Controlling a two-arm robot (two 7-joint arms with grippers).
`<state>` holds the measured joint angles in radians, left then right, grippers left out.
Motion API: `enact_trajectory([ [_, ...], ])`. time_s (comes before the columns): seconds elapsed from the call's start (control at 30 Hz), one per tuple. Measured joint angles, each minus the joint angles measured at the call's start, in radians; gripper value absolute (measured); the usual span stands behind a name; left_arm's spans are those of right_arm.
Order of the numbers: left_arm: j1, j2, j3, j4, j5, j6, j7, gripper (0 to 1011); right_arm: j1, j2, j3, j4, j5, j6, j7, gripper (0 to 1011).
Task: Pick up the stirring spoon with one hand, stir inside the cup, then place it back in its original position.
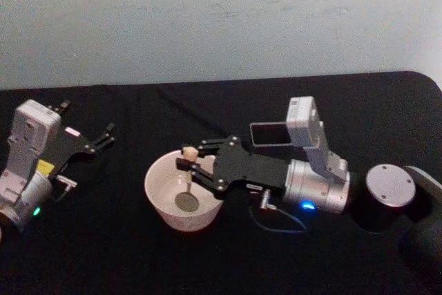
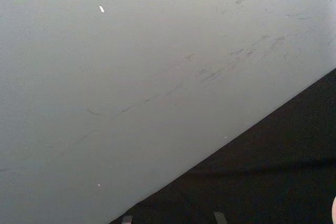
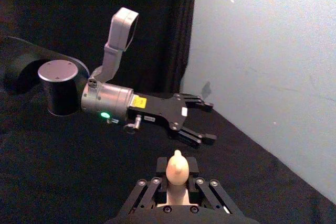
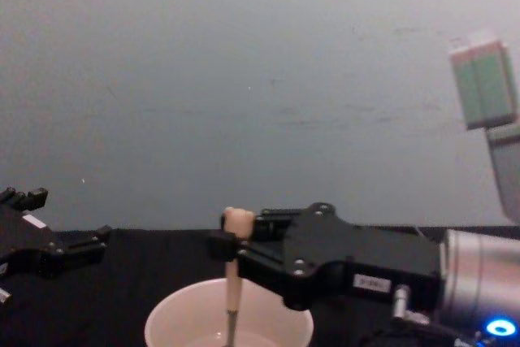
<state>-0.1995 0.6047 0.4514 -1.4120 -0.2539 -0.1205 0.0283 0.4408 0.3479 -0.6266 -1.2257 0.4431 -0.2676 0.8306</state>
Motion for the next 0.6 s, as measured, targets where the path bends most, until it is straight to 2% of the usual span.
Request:
enact_trajectory([
  [0.1, 0.000, 0.000, 0.000, 0.000, 0.000, 0.000, 0.000, 1001, 0.020, -0.025, -0.015, 0.029, -0.002, -0.004, 0.003, 209],
  [0.3, 0.000, 0.000, 0.000, 0.000, 0.000, 0.000, 0.000, 1001, 0.056, -0.061, -0.020, 0.087, -0.012, -0.019, -0.010, 209],
  [0.4, 0.000, 0.000, 0.000, 0.000, 0.000, 0.000, 0.000, 1001, 0.079, -0.079, -0.012, 0.127, -0.018, -0.030, -0.027, 209],
  [0.6, 0.000, 0.000, 0.000, 0.000, 0.000, 0.000, 0.000, 1002, 0.098, -0.089, 0.005, 0.164, -0.027, -0.037, -0.046, 209],
])
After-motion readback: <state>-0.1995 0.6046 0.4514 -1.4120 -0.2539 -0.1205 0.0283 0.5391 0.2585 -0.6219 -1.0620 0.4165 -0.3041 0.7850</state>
